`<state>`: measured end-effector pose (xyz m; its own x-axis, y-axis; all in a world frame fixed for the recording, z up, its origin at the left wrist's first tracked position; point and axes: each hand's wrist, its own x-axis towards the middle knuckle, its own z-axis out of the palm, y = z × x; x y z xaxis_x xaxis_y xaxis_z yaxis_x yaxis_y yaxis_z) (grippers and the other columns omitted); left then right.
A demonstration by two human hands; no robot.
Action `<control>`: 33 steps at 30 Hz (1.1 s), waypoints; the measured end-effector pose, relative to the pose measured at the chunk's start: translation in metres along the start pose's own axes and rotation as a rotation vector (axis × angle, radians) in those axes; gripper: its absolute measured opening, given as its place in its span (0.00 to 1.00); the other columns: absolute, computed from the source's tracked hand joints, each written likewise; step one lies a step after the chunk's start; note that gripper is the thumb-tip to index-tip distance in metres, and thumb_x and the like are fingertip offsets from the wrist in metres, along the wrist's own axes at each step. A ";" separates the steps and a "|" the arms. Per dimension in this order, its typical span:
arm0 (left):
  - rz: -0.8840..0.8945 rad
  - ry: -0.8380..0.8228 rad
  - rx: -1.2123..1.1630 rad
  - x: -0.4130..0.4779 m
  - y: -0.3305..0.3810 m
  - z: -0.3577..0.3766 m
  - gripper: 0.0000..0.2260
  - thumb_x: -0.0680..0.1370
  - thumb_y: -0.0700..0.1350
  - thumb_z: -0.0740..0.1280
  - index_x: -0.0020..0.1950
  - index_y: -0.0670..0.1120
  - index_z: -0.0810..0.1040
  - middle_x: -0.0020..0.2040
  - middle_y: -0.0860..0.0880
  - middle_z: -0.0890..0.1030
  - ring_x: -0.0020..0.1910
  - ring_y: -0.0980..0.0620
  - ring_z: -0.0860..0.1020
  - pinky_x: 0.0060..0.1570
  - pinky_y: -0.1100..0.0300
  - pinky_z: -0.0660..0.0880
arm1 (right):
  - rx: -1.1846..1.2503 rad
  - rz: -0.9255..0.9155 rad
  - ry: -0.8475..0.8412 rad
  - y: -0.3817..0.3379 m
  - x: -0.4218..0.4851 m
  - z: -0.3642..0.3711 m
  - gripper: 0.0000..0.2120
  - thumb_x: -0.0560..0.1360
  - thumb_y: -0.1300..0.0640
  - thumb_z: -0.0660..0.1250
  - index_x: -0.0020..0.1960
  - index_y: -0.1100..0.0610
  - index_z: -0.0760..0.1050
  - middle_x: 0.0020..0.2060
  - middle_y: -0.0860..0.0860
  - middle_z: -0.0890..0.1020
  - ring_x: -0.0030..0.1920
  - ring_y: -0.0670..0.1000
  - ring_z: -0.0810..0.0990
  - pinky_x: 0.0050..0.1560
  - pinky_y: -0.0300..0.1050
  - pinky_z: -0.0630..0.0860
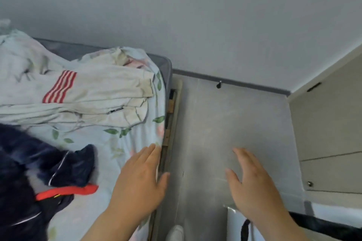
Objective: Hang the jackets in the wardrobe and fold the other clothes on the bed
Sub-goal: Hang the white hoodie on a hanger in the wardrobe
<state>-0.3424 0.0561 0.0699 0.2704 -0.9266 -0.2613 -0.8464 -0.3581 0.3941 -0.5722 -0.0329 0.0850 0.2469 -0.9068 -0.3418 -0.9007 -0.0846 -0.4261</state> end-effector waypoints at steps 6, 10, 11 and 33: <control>-0.156 0.166 -0.066 -0.020 -0.028 -0.091 0.31 0.80 0.60 0.59 0.80 0.52 0.55 0.79 0.55 0.57 0.78 0.56 0.56 0.73 0.64 0.48 | -0.102 -0.165 -0.069 -0.083 0.018 -0.058 0.27 0.80 0.51 0.62 0.78 0.48 0.59 0.78 0.44 0.58 0.78 0.44 0.55 0.73 0.36 0.50; -0.225 0.236 -0.072 -0.038 -0.042 -0.144 0.31 0.79 0.60 0.60 0.79 0.51 0.57 0.79 0.54 0.59 0.77 0.55 0.58 0.74 0.61 0.53 | -0.132 -0.284 -0.107 -0.130 0.011 -0.080 0.27 0.80 0.50 0.62 0.77 0.48 0.59 0.77 0.44 0.59 0.77 0.44 0.56 0.73 0.38 0.53; -0.247 0.250 -0.085 -0.043 -0.045 -0.155 0.31 0.79 0.59 0.60 0.79 0.50 0.58 0.79 0.53 0.59 0.77 0.54 0.59 0.73 0.60 0.57 | -0.135 -0.308 -0.117 -0.139 0.008 -0.086 0.27 0.80 0.50 0.62 0.77 0.48 0.59 0.77 0.44 0.59 0.77 0.44 0.56 0.73 0.38 0.54; -0.713 0.494 0.002 -0.099 0.033 -0.266 0.23 0.76 0.56 0.66 0.69 0.49 0.71 0.66 0.52 0.76 0.65 0.51 0.73 0.63 0.57 0.68 | -0.064 -0.917 -0.248 -0.247 0.069 -0.218 0.24 0.81 0.51 0.61 0.76 0.46 0.60 0.73 0.41 0.64 0.70 0.45 0.67 0.69 0.44 0.68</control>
<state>-0.2748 0.1055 0.3430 0.9047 -0.4248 -0.0330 -0.3996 -0.8727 0.2805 -0.4103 -0.1648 0.3497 0.9293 -0.3629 -0.0683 -0.3344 -0.7486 -0.5725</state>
